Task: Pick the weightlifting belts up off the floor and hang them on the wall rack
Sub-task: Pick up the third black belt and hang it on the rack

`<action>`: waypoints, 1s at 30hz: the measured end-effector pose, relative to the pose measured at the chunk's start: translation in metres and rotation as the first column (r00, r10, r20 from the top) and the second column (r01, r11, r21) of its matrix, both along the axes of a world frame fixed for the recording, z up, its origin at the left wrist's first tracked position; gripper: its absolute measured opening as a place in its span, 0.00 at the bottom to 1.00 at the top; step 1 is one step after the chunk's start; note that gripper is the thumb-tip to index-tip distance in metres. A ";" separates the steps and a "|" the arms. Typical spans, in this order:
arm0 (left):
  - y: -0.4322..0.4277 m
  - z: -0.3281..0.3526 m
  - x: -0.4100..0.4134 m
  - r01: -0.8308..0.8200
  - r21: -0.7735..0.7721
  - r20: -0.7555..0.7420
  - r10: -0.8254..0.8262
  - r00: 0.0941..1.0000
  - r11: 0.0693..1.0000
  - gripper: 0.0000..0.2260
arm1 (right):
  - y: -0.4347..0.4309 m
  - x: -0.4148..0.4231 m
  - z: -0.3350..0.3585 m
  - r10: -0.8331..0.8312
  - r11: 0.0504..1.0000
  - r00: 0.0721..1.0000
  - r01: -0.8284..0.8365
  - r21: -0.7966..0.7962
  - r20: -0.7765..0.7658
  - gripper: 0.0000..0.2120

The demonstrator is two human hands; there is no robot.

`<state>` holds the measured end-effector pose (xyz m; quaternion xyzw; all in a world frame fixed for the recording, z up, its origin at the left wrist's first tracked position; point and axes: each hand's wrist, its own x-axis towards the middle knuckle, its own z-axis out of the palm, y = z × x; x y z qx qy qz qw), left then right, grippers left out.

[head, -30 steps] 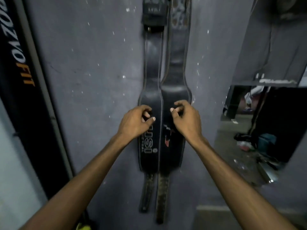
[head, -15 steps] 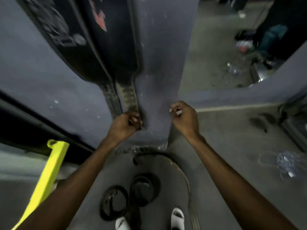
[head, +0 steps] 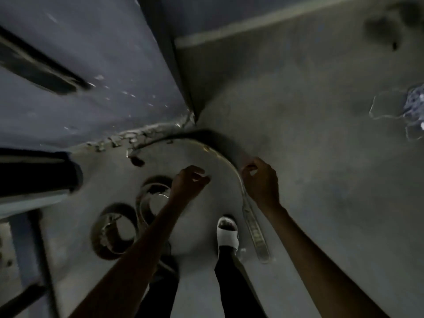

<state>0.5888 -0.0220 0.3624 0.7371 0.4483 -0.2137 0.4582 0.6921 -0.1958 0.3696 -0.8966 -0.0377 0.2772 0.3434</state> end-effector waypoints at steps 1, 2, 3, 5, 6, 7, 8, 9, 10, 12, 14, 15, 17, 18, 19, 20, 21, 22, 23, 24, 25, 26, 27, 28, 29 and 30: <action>-0.013 -0.035 0.002 -0.021 -0.033 -0.025 0.021 0.999 0.999 0.10 | -0.012 -0.005 -0.026 -0.029 0.999 0.999 0.028 -0.016 -0.038 0.07; -0.027 -0.067 0.004 -0.035 -0.061 -0.051 0.032 0.998 0.998 0.10 | -0.023 -0.009 -0.051 -0.050 0.998 0.997 0.048 -0.027 -0.062 0.07; -0.039 -0.100 0.006 -0.038 -0.085 -0.074 0.032 0.997 0.996 0.12 | -0.033 -0.013 -0.075 -0.065 0.997 0.995 0.063 -0.033 -0.073 0.07; -0.062 -0.159 0.013 -0.014 -0.096 -0.119 0.003 0.993 0.995 0.16 | -0.050 -0.018 -0.117 -0.097 0.995 0.992 0.094 -0.040 -0.084 0.07; -0.073 -0.183 0.018 -0.007 -0.099 -0.139 -0.007 0.990 0.995 0.17 | -0.058 -0.020 -0.136 -0.113 0.993 0.990 0.110 -0.040 -0.089 0.07; -0.082 -0.212 0.024 0.002 -0.104 -0.166 -0.019 0.986 0.995 0.20 | -0.065 -0.021 -0.155 -0.126 0.992 0.988 0.123 -0.038 -0.091 0.07; -0.090 -0.237 0.029 0.008 -0.100 -0.190 -0.027 0.981 0.995 0.25 | -0.072 -0.023 -0.172 -0.137 0.990 0.986 0.135 -0.034 -0.092 0.07; -0.097 -0.261 0.037 -0.001 -0.100 -0.215 -0.020 0.976 0.995 0.32 | -0.078 -0.024 -0.187 -0.144 0.989 0.986 0.141 -0.033 -0.089 0.07; -0.103 -0.279 0.045 -0.051 -0.107 -0.225 0.025 0.974 0.993 0.40 | -0.083 -0.025 -0.202 -0.146 0.989 0.986 0.144 -0.033 -0.085 0.07; -0.110 -0.314 0.064 -0.176 -0.149 -0.228 0.140 0.964 0.973 0.46 | -0.093 -0.030 -0.228 -0.151 0.988 0.985 0.150 -0.021 -0.084 0.07; -0.111 -0.347 0.082 -0.200 -0.124 -0.195 0.173 0.965 0.972 0.40 | -0.100 -0.035 -0.250 -0.169 0.985 0.982 0.170 0.005 -0.086 0.07; -0.109 -0.361 0.089 -0.212 -0.094 -0.174 0.193 0.966 0.973 0.37 | -0.102 -0.038 -0.258 -0.177 0.984 0.980 0.179 0.017 -0.090 0.07; -0.104 -0.369 0.096 -0.246 -0.103 -0.139 0.231 0.963 0.964 0.34 | -0.106 -0.042 -0.269 -0.206 0.977 0.973 0.210 0.026 -0.104 0.07; -0.101 -0.369 0.095 -0.321 -0.149 -0.107 0.308 0.945 0.935 0.30 | -0.107 -0.044 -0.271 -0.225 0.973 0.967 0.228 0.016 -0.119 0.07; -0.097 -0.369 0.088 -0.383 -0.205 -0.104 0.369 0.923 0.901 0.26 | -0.106 -0.045 -0.270 -0.242 0.969 0.960 0.245 0.008 -0.139 0.07; -0.093 -0.360 0.079 -0.416 -0.235 -0.102 0.403 0.909 0.879 0.25 | -0.105 -0.045 -0.267 -0.260 0.965 0.953 0.264 0.007 -0.158 0.07; -0.087 -0.350 0.068 -0.416 -0.239 -0.100 0.404 0.909 0.877 0.29 | -0.101 -0.044 -0.260 -0.276 0.959 0.946 0.283 0.014 -0.171 0.06; -0.080 -0.334 0.058 -0.395 -0.237 -0.079 0.387 0.919 0.888 0.32 | -0.097 -0.042 -0.252 -0.285 0.956 0.942 0.293 0.020 -0.179 0.06; -0.073 -0.317 0.048 -0.363 -0.231 -0.042 0.363 0.931 0.903 0.33 | -0.092 -0.039 -0.242 -0.279 0.957 0.942 0.289 0.025 -0.188 0.06; -0.064 -0.313 0.036 -0.339 -0.220 0.001 0.348 0.938 0.915 0.32 | -0.085 -0.035 -0.231 -0.262 0.961 0.944 0.273 0.031 -0.200 0.06; -0.058 -0.286 0.028 -0.333 -0.220 0.032 0.348 0.937 0.917 0.31 | -0.077 -0.031 -0.220 -0.235 0.967 0.949 0.249 0.043 -0.210 0.07; -0.049 -0.251 0.024 -0.345 -0.222 0.057 0.366 0.929 0.912 0.29 | -0.066 -0.027 -0.208 -0.199 0.975 0.956 0.215 0.057 -0.214 0.09; -0.038 -0.223 0.020 -0.359 -0.230 0.083 0.386 0.919 0.905 0.25 | -0.053 -0.023 -0.194 -0.147 0.983 0.965 0.167 0.076 -0.218 0.12; -0.027 -0.199 0.015 -0.366 -0.237 0.119 0.400 0.909 0.900 0.21 | -0.039 -0.019 -0.181 -0.086 0.989 0.969 0.110 0.094 -0.231 0.15; -0.014 -0.179 0.010 -0.368 -0.257 0.158 0.414 0.896 0.894 0.16 | -0.023 -0.015 -0.165 -0.017 0.992 0.968 0.047 0.115 -0.249 0.18; -0.001 -0.154 0.004 -0.371 -0.280 0.191 0.430 0.882 0.885 0.15 | -0.005 -0.013 -0.149 0.051 0.991 0.964 -0.016 0.131 -0.262 0.21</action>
